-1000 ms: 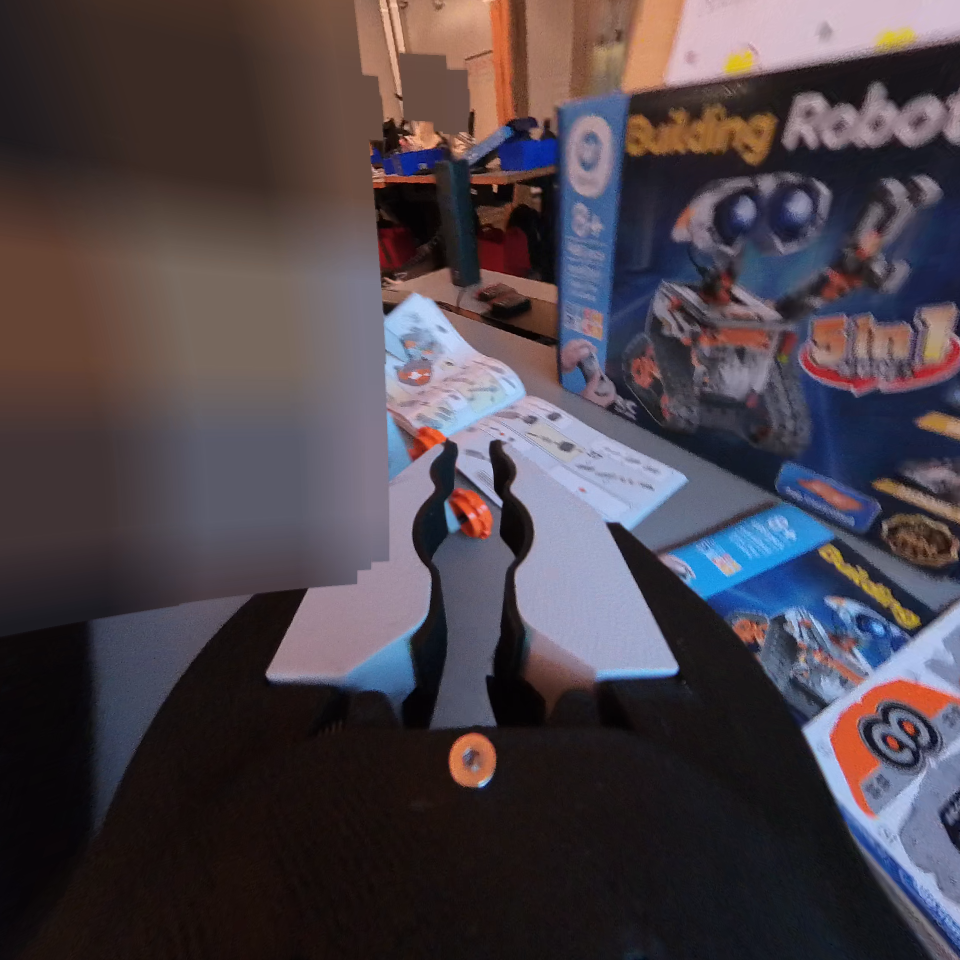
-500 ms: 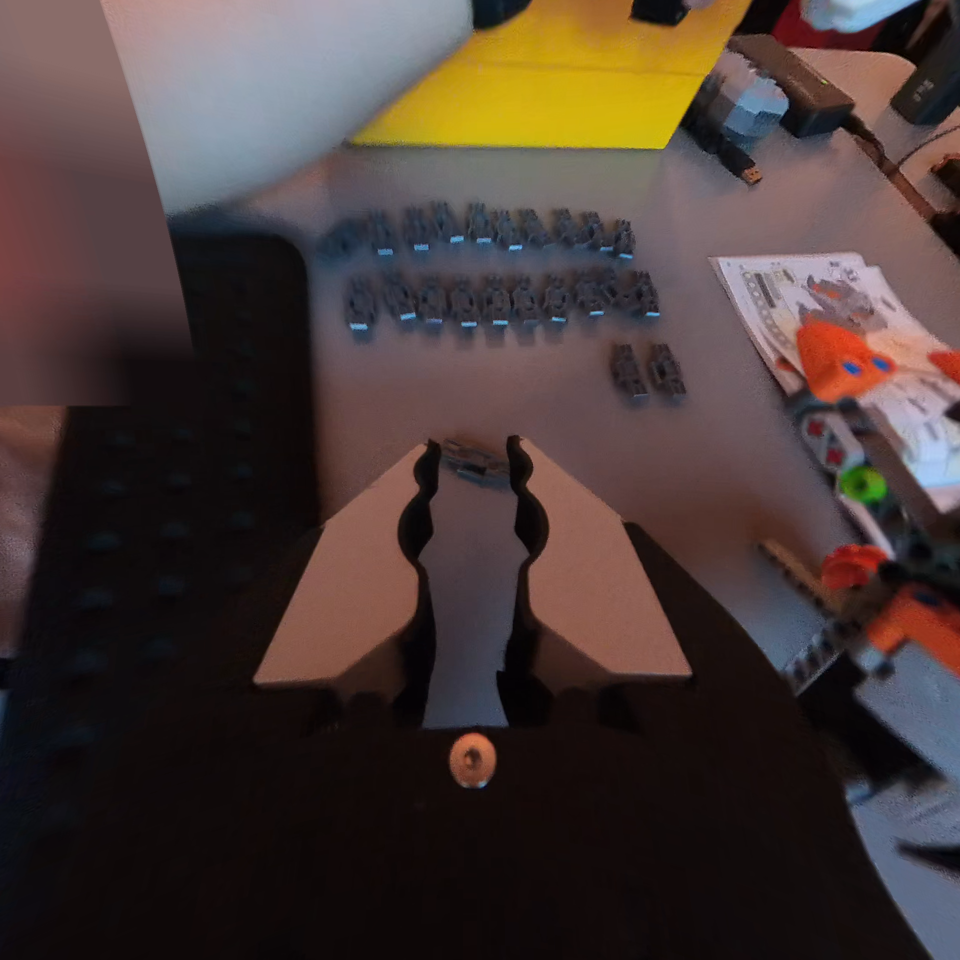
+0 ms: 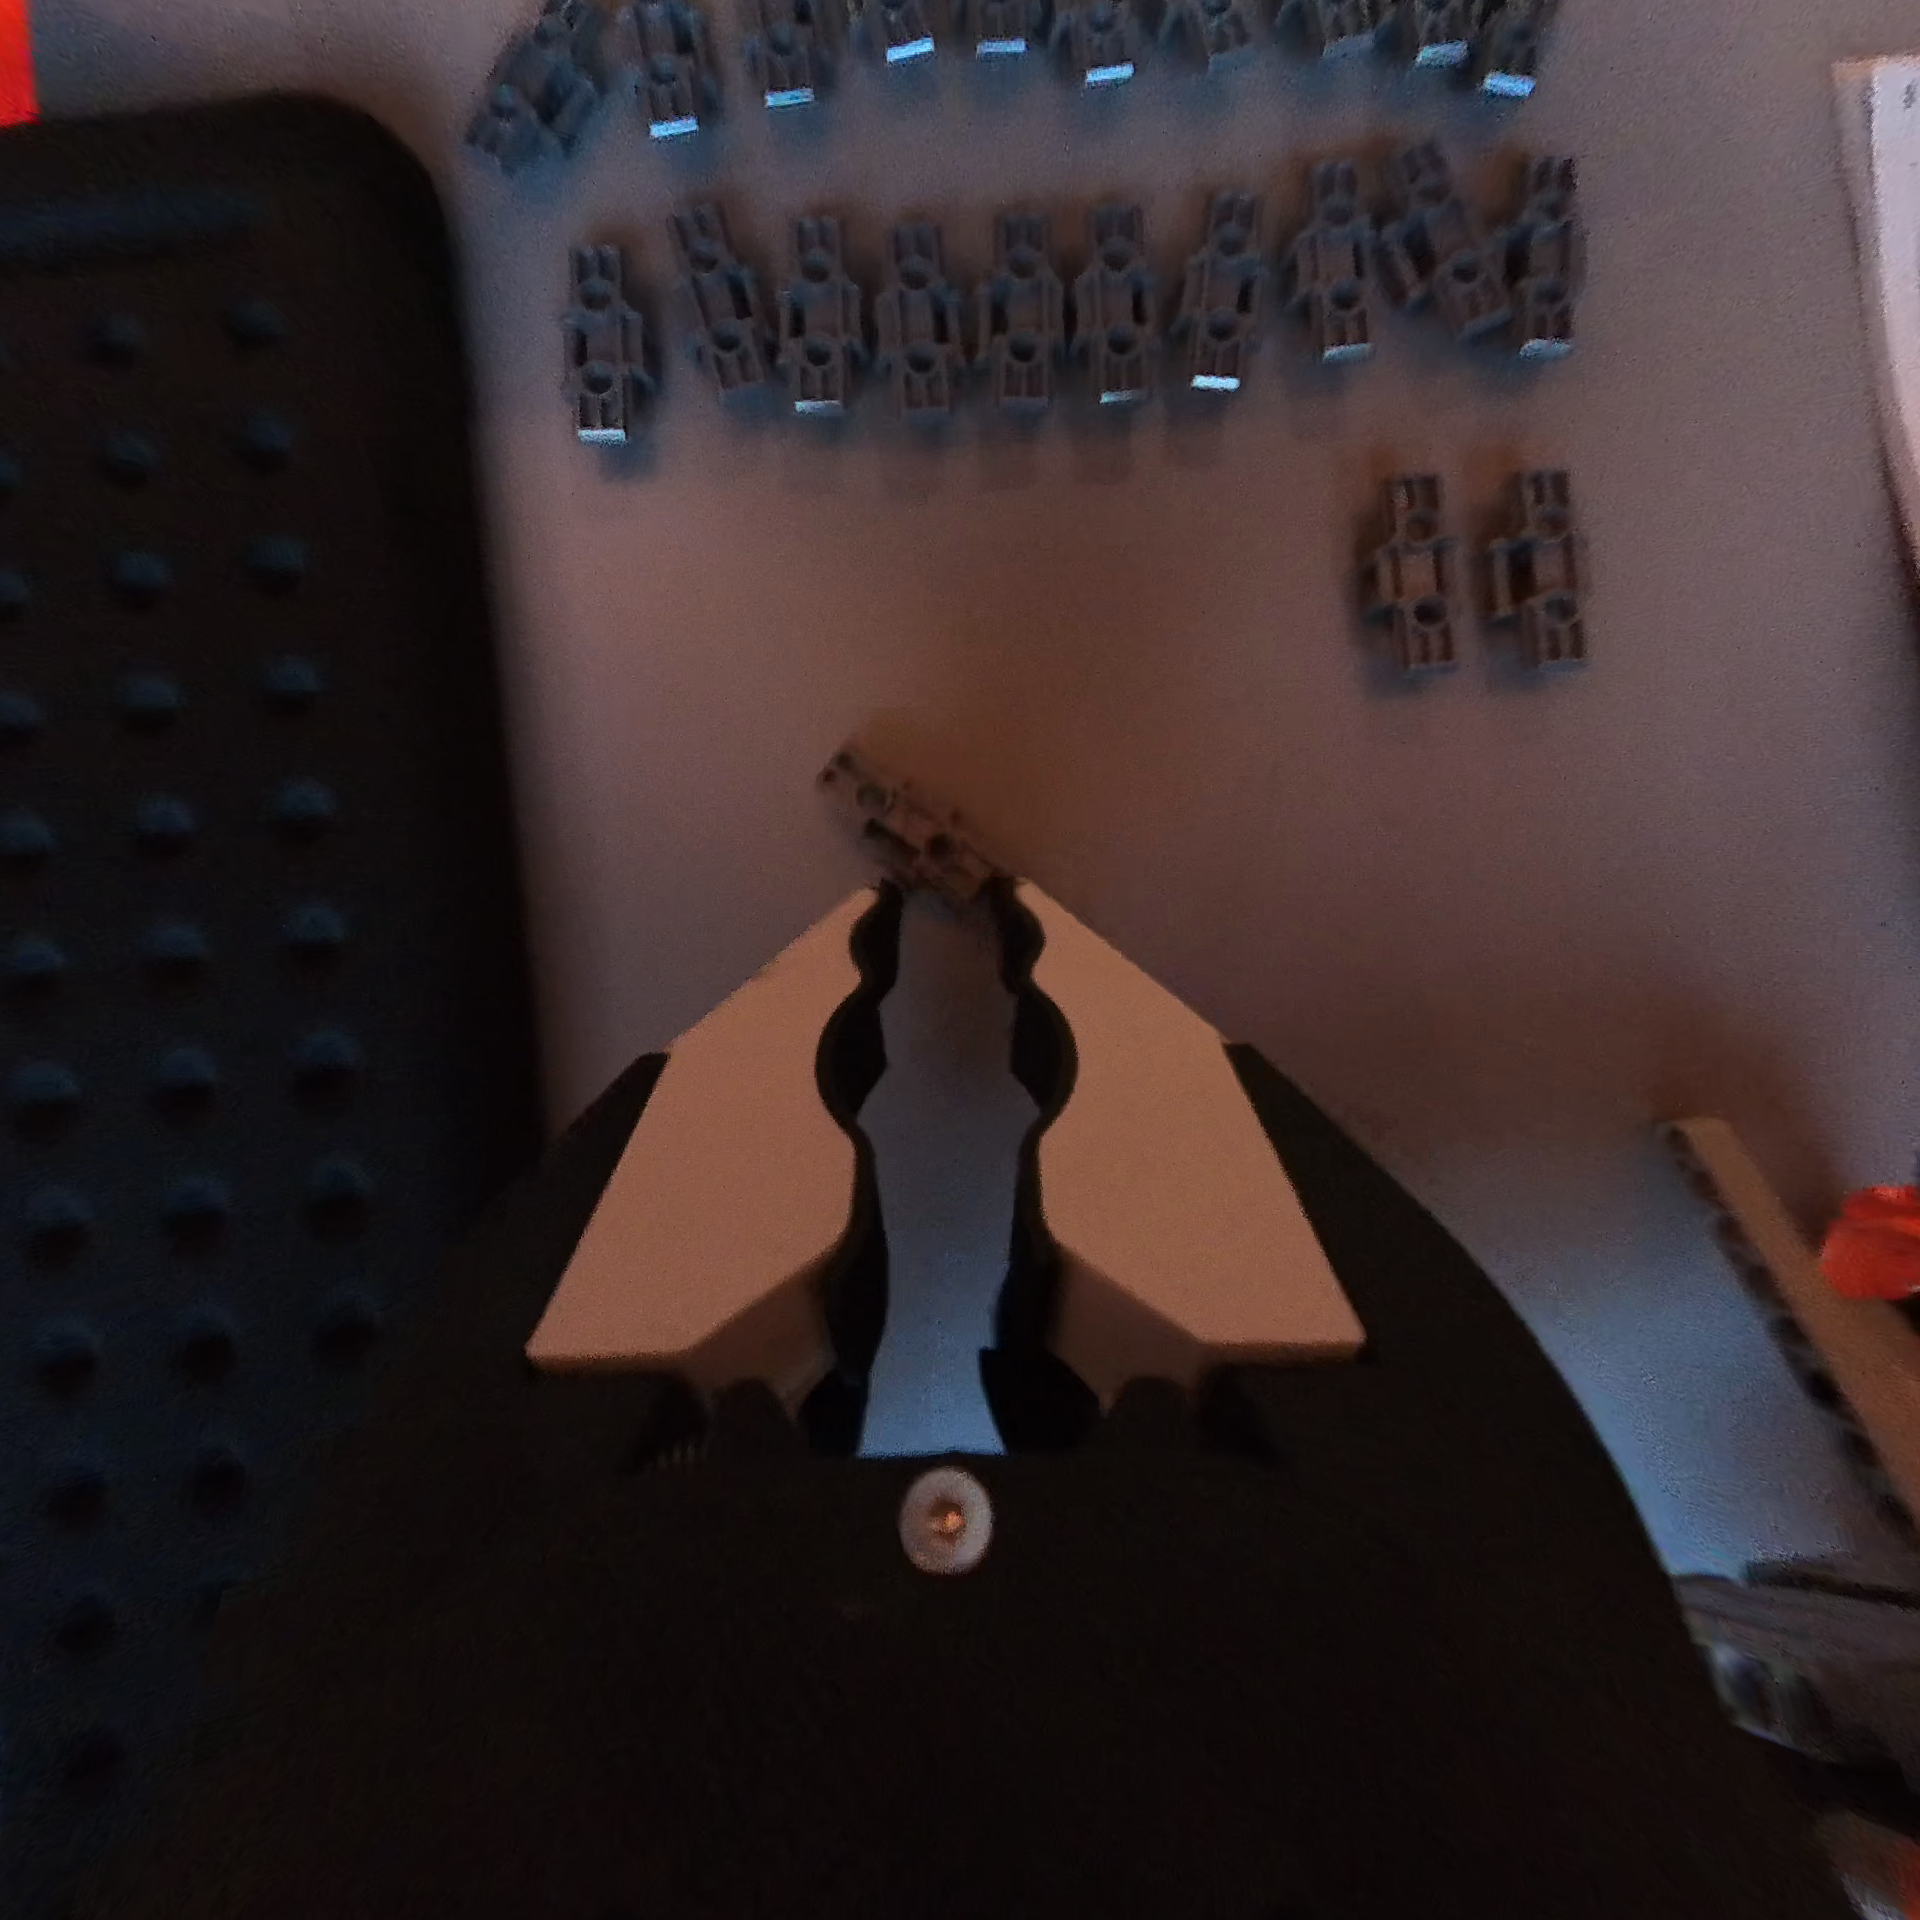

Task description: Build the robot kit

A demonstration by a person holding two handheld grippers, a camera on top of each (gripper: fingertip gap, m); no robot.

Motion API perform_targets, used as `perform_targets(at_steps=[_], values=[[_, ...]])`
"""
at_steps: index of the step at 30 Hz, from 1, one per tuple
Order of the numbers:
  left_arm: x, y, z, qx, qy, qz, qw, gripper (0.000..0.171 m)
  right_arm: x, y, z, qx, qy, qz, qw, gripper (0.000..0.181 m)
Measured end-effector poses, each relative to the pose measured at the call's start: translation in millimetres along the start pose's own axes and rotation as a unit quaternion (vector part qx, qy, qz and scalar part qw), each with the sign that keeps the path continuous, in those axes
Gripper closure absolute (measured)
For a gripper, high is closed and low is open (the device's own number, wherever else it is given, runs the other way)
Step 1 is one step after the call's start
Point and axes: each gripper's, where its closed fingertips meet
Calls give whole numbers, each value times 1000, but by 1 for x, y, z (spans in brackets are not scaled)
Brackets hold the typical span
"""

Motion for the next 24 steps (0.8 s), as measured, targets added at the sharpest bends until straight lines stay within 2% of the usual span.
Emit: perform_targets(at_steps=[2, 3, 7, 10, 13, 16, 19, 21, 24], values=[[-15, 11, -4, -15, -1, -13, 1000, 135, -2, -6, -1, 18, 4, 19, 1000, 179], [-23, 16, -5, -23, -3, -19, 1000, 138, -3, -8, -1, 20, 5, 23, 1000, 181], [-52, 29, -4, -42, -22, -37, 998, 142, -5, -20, -1, 30, 32, 32, 999, 181], [-73, 31, 1, -27, -52, -30, 998, 142, -8, -24, -3, 31, 38, 6, 999, 181], [-96, 42, 8, -17, -101, 42, 994, 139, -2, -10, -5, -18, 28, -45, 998, 163], [-117, 48, 18, 20, -153, 127, 980, 137, -4, -11, -8, -15, -1, -62, 998, 163], [-129, 46, 26, 65, -182, 198, 961, 135, -7, -13, -11, -11, 8, -67, 998, 163], [-134, 43, 30, 77, -193, 217, 954, 137, -9, -12, -11, -11, 16, -62, 998, 163], [-141, 48, 37, 53, -216, 208, 952, 146, -13, -9, -11, -15, 19, -56, 998, 163]])
Point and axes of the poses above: each gripper's, where its closed fingertips meet, z out along the fingers, x out of its top, y = z × x across the jaws, and after that the axes turned 8 degrees about x, right-handed
